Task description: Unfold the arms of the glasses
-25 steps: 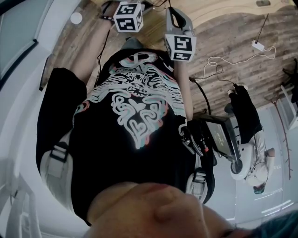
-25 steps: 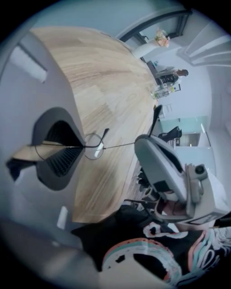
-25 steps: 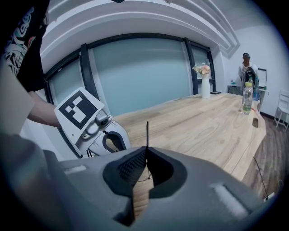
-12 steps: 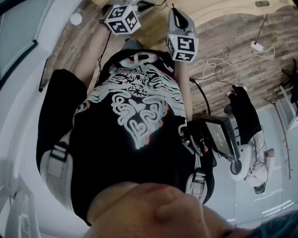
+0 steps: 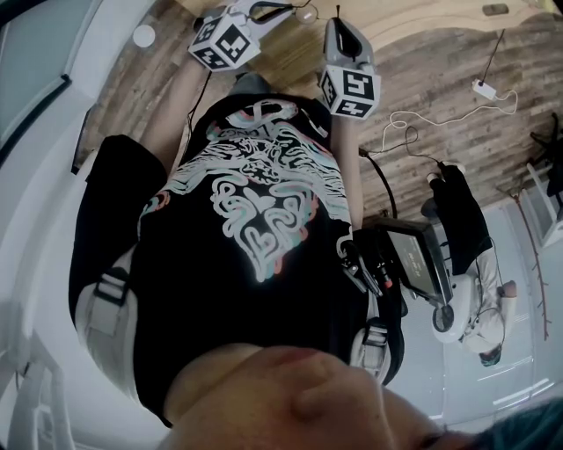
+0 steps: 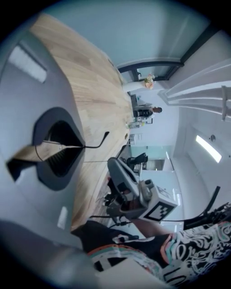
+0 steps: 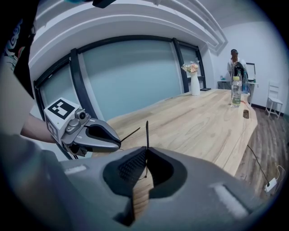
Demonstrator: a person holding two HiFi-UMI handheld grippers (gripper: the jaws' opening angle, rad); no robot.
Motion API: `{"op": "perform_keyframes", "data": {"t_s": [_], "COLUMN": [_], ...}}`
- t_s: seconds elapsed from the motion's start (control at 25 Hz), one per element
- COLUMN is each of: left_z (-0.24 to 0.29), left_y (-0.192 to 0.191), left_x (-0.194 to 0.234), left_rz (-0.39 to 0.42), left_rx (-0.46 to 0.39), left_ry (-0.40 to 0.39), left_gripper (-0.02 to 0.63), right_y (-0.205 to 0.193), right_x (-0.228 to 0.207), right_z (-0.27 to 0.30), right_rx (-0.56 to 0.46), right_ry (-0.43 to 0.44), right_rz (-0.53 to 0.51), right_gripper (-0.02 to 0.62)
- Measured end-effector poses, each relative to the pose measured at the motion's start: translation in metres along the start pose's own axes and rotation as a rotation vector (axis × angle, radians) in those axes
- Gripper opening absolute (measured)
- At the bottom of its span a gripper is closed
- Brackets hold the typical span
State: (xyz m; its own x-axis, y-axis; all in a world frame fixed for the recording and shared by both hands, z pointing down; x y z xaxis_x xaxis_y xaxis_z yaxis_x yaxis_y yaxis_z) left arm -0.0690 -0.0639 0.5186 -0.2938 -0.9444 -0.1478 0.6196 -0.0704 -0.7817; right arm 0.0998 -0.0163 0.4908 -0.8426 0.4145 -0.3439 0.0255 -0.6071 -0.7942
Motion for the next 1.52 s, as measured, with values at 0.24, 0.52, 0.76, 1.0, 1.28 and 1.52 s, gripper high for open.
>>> {"op": "perform_keyframes", "data": {"t_s": [0.24, 0.52, 0.76, 1.0, 1.28, 1.52], "left_z": [-0.011, -0.017, -0.009, 0.001, 0.005, 0.004], "left_y": [0.011, 0.005, 0.001, -0.008, -0.010, -0.009], "left_x": [0.015, 0.024, 0.020, 0.021, 0.018, 0.018], "left_rz": [-0.087, -0.297, -0.364, -0.491, -0.508, -0.509], "left_rx": [-0.076, -0.103, -0.094, -0.105, -0.100, -0.095], "left_ry": [0.102, 0.189, 0.182, 0.193, 0.180, 0.182], "left_gripper": [-0.003, -0.009, -0.011, -0.011, -0.011, -0.011], "right_y": [0.002, 0.002, 0.003, 0.004, 0.001, 0.003], "right_x": [0.000, -0.003, -0.008, -0.012, -0.014, -0.015], "right_z": [-0.002, -0.012, -0.015, -0.017, -0.018, -0.017], "right_rx": [-0.006, -0.017, -0.031, -0.039, -0.041, -0.041], "right_ry": [-0.013, -0.037, -0.046, -0.051, -0.057, -0.060], "right_rz": [0.016, 0.039, 0.040, 0.039, 0.044, 0.048], "right_gripper": [0.008, 0.008, 0.008, 0.008, 0.008, 0.008]}}
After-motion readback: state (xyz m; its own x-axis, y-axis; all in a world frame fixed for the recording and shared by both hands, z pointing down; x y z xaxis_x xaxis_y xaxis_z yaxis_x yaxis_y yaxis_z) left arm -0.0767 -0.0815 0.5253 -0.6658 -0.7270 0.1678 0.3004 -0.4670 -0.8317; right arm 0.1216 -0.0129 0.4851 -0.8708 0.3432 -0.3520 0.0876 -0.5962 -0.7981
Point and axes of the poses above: the fingertips, and each gripper's own axes: z forward along the fingers, x to its left, y out of its top, the point moved 8 cm from there along -z, backward along the fingers, and after that the axes turned 11 degrees about y, right-handed, at the moved point
